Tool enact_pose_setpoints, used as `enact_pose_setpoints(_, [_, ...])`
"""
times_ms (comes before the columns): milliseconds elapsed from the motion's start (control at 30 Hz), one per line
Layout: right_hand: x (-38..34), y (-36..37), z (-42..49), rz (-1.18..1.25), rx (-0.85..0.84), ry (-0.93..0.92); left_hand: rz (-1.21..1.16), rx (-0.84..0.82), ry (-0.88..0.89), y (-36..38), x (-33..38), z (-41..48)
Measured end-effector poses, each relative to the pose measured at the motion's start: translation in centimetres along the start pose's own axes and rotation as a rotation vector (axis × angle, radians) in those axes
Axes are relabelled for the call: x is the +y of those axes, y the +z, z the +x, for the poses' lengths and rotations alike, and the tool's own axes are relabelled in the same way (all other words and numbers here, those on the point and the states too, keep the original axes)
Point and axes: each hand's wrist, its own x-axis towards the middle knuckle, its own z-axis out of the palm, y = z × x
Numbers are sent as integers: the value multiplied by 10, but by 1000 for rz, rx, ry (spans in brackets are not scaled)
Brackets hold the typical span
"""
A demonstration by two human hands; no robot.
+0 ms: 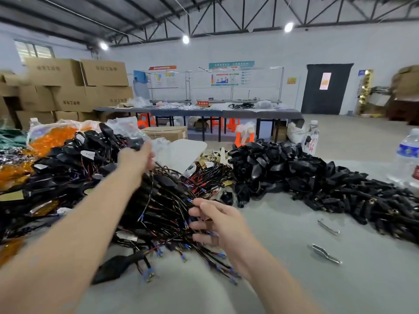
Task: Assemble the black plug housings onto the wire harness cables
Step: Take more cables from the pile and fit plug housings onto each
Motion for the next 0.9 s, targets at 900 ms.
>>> enact_pose_setpoints(900, [33,-203,126,457,349,51,1368,-295,400,265,-159,91])
